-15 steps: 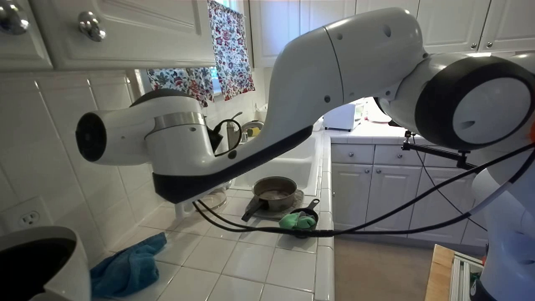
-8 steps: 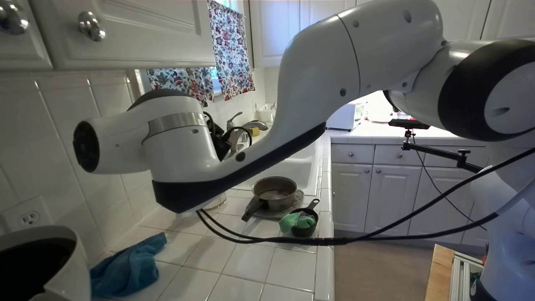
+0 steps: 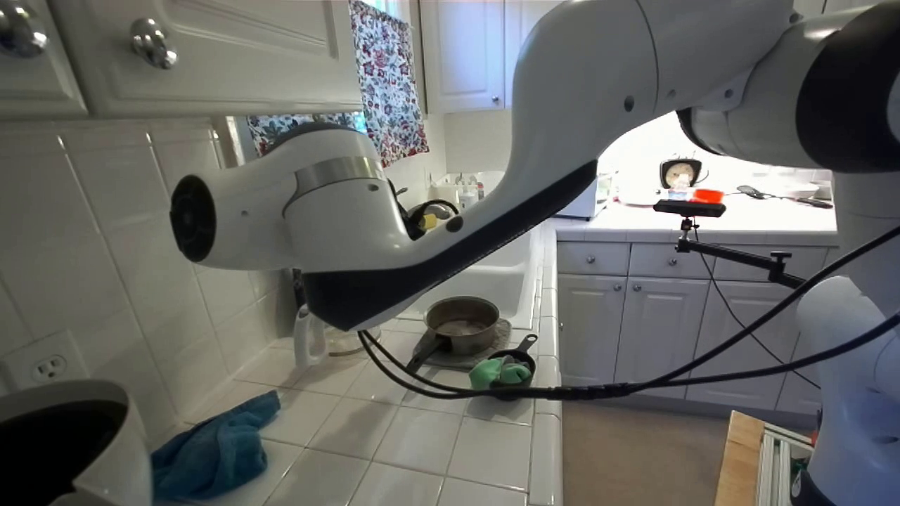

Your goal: Put the coffee pod in the black measuring cup.

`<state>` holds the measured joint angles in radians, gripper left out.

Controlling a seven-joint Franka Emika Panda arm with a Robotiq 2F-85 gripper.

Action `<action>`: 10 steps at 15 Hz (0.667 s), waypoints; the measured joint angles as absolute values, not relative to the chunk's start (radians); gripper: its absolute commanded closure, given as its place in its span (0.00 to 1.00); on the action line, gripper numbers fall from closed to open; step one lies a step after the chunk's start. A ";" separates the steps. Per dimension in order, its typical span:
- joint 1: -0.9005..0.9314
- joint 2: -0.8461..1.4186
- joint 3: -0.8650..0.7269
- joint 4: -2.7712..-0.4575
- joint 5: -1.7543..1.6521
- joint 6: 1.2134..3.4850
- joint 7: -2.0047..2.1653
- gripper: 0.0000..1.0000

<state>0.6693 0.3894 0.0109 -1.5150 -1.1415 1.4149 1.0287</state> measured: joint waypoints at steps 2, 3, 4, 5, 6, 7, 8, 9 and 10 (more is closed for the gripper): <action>0.614 0.339 0.068 -1.581 -1.140 1.434 1.029 0.74; 0.586 0.315 0.094 -1.613 -1.138 1.446 1.029 0.74; 0.558 0.292 0.118 -1.646 -1.131 1.458 1.029 0.74; 0.530 0.271 0.139 -1.678 -1.117 1.475 1.029 0.74; 0.504 0.250 0.159 -1.710 -1.103 1.492 1.030 0.74; 0.480 0.230 0.176 -1.743 -1.087 1.506 1.034 0.74; 0.458 0.209 0.190 -1.777 -1.069 1.527 1.037 0.74; 0.440 0.188 0.200 -1.811 -1.056 1.546 1.041 0.74; 0.424 0.165 0.208 -1.846 -1.043 1.570 1.047 0.74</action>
<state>0.4237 0.1651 0.2085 -1.8462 -1.0431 1.5702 1.0473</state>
